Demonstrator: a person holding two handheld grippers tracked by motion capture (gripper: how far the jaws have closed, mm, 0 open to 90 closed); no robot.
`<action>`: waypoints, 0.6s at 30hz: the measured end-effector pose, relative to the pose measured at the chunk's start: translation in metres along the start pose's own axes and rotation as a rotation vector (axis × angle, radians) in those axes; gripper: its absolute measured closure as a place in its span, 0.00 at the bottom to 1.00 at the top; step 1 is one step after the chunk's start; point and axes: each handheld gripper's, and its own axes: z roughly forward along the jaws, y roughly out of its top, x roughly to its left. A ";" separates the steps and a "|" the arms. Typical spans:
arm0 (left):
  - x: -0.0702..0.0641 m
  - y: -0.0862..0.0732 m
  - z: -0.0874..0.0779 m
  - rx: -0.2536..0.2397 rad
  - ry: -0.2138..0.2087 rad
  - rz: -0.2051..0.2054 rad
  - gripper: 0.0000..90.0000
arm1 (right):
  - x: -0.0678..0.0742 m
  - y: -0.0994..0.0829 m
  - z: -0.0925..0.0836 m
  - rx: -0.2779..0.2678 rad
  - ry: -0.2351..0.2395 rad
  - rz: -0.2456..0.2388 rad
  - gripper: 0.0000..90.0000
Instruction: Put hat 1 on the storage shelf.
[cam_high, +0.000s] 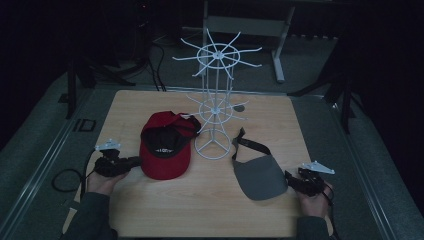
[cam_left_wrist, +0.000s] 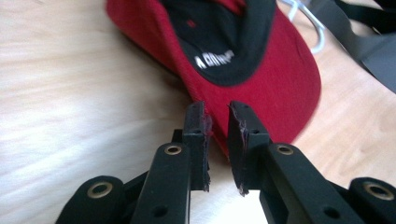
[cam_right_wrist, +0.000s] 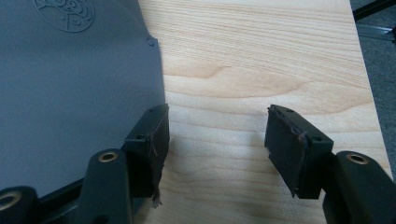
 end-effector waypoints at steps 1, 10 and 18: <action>-0.004 0.001 0.006 0.030 -0.022 0.012 0.86 | 0.000 0.000 0.000 0.000 0.000 0.000 0.44; -0.012 0.010 0.031 0.092 -0.106 0.006 0.73 | 0.000 0.000 0.000 0.001 0.001 -0.001 0.44; -0.009 0.012 0.039 0.075 -0.105 -0.057 0.61 | 0.000 0.000 0.000 0.001 0.004 -0.002 0.44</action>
